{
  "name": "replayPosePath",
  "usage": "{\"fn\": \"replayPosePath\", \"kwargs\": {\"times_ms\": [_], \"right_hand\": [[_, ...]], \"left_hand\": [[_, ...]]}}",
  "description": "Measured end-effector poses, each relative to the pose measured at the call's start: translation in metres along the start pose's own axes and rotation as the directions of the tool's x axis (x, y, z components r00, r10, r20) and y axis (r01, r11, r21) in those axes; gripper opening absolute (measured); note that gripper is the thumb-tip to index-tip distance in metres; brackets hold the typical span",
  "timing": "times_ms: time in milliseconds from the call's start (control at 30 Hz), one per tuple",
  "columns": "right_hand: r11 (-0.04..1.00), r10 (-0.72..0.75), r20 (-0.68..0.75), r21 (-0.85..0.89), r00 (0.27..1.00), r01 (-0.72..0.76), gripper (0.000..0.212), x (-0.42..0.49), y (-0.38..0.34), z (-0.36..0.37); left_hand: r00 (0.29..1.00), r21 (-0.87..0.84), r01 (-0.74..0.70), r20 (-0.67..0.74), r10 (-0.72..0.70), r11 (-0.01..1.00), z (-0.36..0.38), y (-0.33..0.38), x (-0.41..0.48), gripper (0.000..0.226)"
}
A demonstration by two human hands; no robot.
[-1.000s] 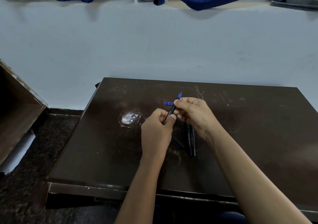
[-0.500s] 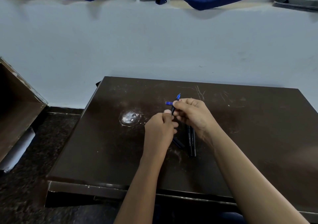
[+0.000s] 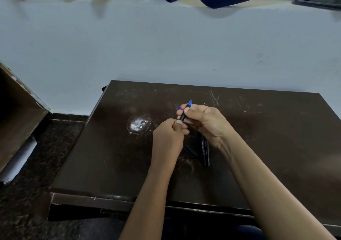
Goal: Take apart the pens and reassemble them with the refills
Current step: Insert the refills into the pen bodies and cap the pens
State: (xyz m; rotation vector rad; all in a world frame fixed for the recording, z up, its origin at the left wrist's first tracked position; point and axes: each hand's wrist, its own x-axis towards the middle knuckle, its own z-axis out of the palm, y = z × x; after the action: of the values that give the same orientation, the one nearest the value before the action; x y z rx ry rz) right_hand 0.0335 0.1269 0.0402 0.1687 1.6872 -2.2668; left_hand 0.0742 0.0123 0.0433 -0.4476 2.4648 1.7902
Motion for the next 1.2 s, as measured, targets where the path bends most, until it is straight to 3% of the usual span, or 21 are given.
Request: {"fn": "replayPosePath", "kwargs": {"times_ms": [433,600,633,667,700,733,800,833,933,1000,1033,1100,1167,1200], "right_hand": [[0.982,-0.019,-0.179,-0.188,0.984,-0.015,0.023,0.001,0.001,0.009],[0.99,0.043,-0.107,-0.13,0.993,-0.057,0.026,-0.003,0.005,0.008],[0.979,0.036,-0.15,-0.194,0.988,-0.065,0.029,-0.002,0.009,0.007],[0.931,-0.012,-0.222,-0.358,0.975,-0.07,0.032,-0.001,0.015,0.005],[0.796,-0.098,-0.27,-0.599,0.958,-0.087,0.032,0.001,0.022,0.001],[0.56,-0.162,-0.25,-0.82,0.955,-0.119,0.03,0.002,0.028,-0.001],[0.097,-0.055,-0.157,-0.984,0.986,-0.151,0.033,0.0,0.04,-0.001],[-0.019,0.044,-0.144,-0.989,0.989,-0.144,0.038,-0.001,0.046,0.0],[-0.089,0.138,-0.114,-0.991,0.984,-0.102,0.042,-0.003,0.057,0.006],[-0.055,0.103,-0.076,-0.996,0.992,-0.071,0.036,0.0,0.062,0.006],[0.03,0.069,-0.07,-0.997,0.995,-0.073,0.033,0.0,0.062,0.006],[0.362,-0.049,-0.13,-0.926,0.99,-0.103,0.029,0.004,0.056,0.002],[0.743,-0.134,-0.28,-0.663,0.951,-0.091,0.027,0.008,0.041,-0.004],[0.872,-0.152,-0.352,-0.487,0.924,-0.042,0.026,0.01,0.032,-0.008]], "left_hand": [[0.996,0.049,-0.094,-0.005,0.094,0.994,-0.003,-0.002,0.0,0.027],[0.989,0.084,-0.111,-0.09,0.119,0.99,-0.003,0.0,-0.003,0.028],[0.988,0.076,-0.099,-0.113,0.107,0.992,-0.004,-0.001,-0.002,0.027],[0.987,0.064,-0.085,-0.134,0.093,0.994,-0.005,-0.001,0.0,0.027],[0.985,0.052,-0.074,-0.149,0.081,0.996,-0.006,-0.001,0.001,0.026],[0.985,0.045,-0.064,-0.159,0.071,0.997,-0.006,-0.002,0.002,0.026],[0.984,0.039,-0.06,-0.168,0.066,0.997,-0.006,-0.002,0.003,0.025],[0.983,0.039,-0.062,-0.17,0.067,0.997,-0.006,-0.002,0.003,0.025],[0.985,0.048,-0.067,-0.153,0.073,0.997,-0.006,-0.002,0.003,0.023],[0.986,0.066,-0.071,-0.146,0.08,0.995,-0.006,-0.002,0.003,0.02],[0.986,0.07,-0.074,-0.147,0.084,0.995,-0.006,-0.003,0.003,0.019],[0.985,0.063,-0.076,-0.15,0.085,0.995,-0.006,-0.004,0.004,0.018],[0.986,0.062,-0.071,-0.147,0.08,0.996,-0.005,-0.005,0.004,0.018],[0.987,0.063,-0.07,-0.143,0.078,0.996,-0.005,-0.005,0.004,0.019]]}}
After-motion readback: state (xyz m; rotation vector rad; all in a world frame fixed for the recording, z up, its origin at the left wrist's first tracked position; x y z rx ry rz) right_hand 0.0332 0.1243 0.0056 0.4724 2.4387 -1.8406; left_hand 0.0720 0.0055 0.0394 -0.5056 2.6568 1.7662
